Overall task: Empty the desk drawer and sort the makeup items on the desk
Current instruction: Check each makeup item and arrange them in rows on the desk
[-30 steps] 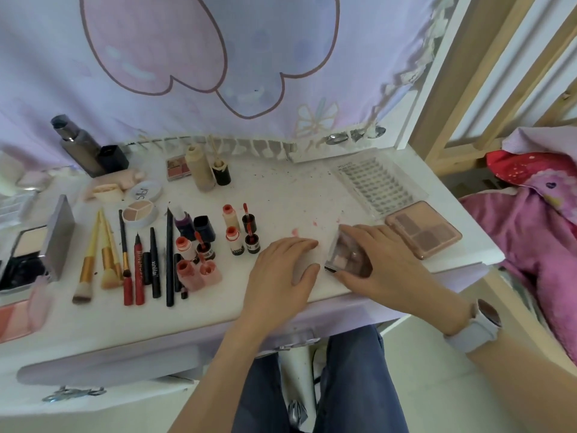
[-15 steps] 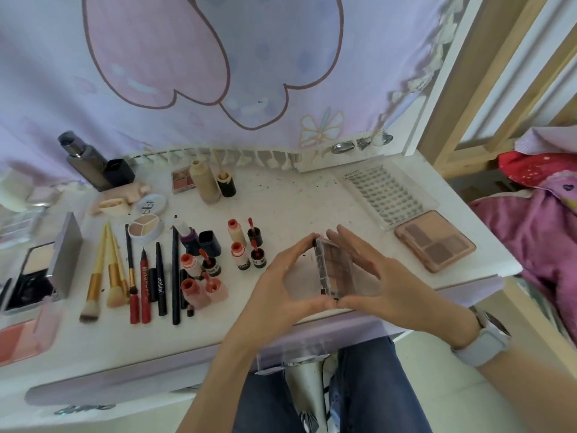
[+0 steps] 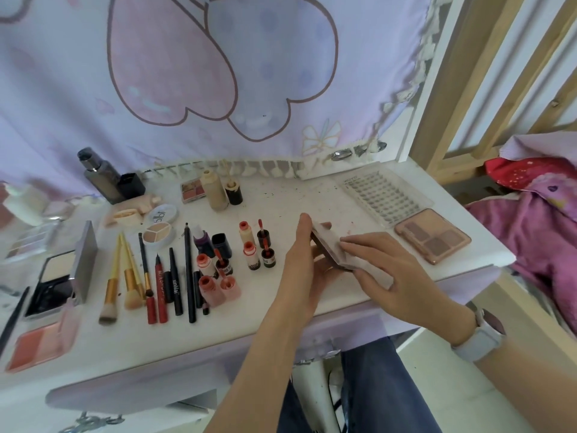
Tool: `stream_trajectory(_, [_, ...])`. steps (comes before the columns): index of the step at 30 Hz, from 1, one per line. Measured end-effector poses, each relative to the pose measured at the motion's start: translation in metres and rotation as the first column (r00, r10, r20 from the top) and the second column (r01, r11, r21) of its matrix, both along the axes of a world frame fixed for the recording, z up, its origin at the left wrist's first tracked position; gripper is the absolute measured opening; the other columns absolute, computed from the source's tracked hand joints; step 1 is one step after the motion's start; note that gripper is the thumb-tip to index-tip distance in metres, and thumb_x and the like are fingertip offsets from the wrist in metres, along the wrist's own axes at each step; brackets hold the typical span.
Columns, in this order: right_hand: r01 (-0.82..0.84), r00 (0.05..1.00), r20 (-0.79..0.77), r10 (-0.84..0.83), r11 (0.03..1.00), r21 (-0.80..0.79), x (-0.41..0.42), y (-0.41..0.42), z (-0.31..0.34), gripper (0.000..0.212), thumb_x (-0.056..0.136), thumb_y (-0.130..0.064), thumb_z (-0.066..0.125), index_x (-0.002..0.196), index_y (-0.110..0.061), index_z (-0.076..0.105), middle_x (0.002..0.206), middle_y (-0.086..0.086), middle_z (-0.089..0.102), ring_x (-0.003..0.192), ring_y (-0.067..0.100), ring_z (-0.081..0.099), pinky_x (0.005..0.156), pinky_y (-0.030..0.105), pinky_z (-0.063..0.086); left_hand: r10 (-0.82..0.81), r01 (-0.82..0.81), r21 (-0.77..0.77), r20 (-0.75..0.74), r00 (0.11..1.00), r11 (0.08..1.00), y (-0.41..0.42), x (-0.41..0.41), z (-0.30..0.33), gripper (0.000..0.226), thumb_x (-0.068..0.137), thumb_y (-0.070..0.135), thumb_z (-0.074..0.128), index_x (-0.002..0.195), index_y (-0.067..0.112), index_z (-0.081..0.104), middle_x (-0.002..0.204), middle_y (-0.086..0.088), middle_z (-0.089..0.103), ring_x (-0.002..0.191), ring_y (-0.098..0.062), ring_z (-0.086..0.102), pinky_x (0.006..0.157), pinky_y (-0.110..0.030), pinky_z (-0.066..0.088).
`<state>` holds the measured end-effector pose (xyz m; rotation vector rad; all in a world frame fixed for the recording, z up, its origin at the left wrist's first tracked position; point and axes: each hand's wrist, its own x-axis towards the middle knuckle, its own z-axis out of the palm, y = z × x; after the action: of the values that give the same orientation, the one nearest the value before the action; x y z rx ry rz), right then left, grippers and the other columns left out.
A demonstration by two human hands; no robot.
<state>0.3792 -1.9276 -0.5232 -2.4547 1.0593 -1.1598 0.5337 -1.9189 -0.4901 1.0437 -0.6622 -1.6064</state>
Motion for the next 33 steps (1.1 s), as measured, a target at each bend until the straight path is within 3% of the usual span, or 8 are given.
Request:
stream_trajectory(5, [0.036,0.983,-0.173,-0.067,0.984,-0.175,0.000,-0.005,0.007,0.031,0.084,-0.024,0.055,0.109,-0.011,0.066,0.103,0.001,0.067,0.096,0.015,0.053,0.079,0.031,0.045,-0.030,0.032,0.051,-0.034,0.999,0.998,-0.006,-0.003,-0.005,0.052,0.091,0.056,0.034,0.103,0.012,0.059,0.091,-0.011,0.066,0.078,-0.020,0.064,0.072,-0.031,0.052])
stream_trajectory(12, [0.075,0.949,-0.278,-0.148,0.963,-0.258,0.000,-0.005,0.013,0.032,0.079,-0.025,0.052,0.102,-0.011,0.069,0.093,-0.002,0.071,0.091,0.015,0.057,0.079,0.024,0.037,-0.047,0.048,-0.006,0.058,0.997,0.999,0.002,-0.007,-0.007,0.040,0.090,0.050,0.041,0.110,0.018,0.054,0.095,-0.010,0.067,0.090,-0.021,0.065,0.087,-0.036,0.052])
stream_trajectory(17, [0.093,0.946,-0.282,-0.160,0.968,-0.235,0.004,-0.004,0.021,0.034,0.076,-0.022,0.048,0.099,-0.009,0.069,0.089,-0.001,0.071,0.079,0.016,0.065,0.072,0.027,0.046,-0.053,0.052,0.027,0.044,0.998,0.998,-0.001,-0.007,0.002,0.042,0.091,0.048,0.043,0.105,0.010,0.056,0.072,-0.005,0.065,0.070,-0.018,0.064,0.081,-0.037,0.054])
stream_trajectory(20, [0.094,0.966,-0.220,-0.137,0.976,-0.194,0.006,-0.009,0.032,0.034,0.076,-0.020,0.049,0.102,-0.007,0.068,0.088,0.001,0.069,0.077,0.017,0.064,0.068,0.029,0.052,-0.045,0.045,0.004,0.063,0.997,0.999,-0.006,-0.006,0.017,0.038,0.092,0.044,0.045,0.090,0.008,0.059,0.078,-0.009,0.065,0.072,-0.023,0.065,0.083,-0.039,0.055])
stream_trajectory(25, [0.059,0.988,-0.134,-0.081,0.985,-0.163,0.015,-0.031,0.071,0.035,0.077,-0.022,0.048,0.103,-0.007,0.067,0.086,-0.001,0.067,0.078,0.005,0.049,0.072,0.013,0.038,-0.055,0.065,-0.070,0.132,0.990,0.995,-0.027,0.008,0.057,0.043,0.091,0.046,0.047,0.082,0.007,0.062,0.076,-0.010,0.069,0.076,-0.026,0.067,0.086,-0.043,0.054])
stream_trajectory(30, [0.075,0.994,-0.069,-0.079,0.996,-0.054,0.043,-0.059,0.110,0.027,0.077,-0.017,0.055,0.103,-0.012,0.064,0.081,-0.011,0.054,0.072,-0.015,0.045,0.064,0.014,0.031,-0.054,0.079,-0.111,0.217,0.975,0.991,-0.056,0.031,0.097,0.047,0.093,0.047,0.044,0.089,0.003,0.060,0.100,-0.020,0.068,0.093,-0.030,0.067,0.088,-0.043,0.053])
stream_trajectory(33, [0.110,0.989,-0.103,-0.107,0.994,0.025,0.060,-0.079,0.122,0.025,0.084,-0.012,0.057,0.108,-0.013,0.061,0.091,-0.004,0.061,0.062,0.001,0.045,0.065,0.020,0.033,-0.041,0.049,-0.042,0.181,0.983,0.998,-0.072,0.049,0.113,0.043,0.093,0.046,0.047,0.092,0.005,0.059,0.091,-0.015,0.068,0.084,-0.027,0.068,0.080,-0.041,0.056])
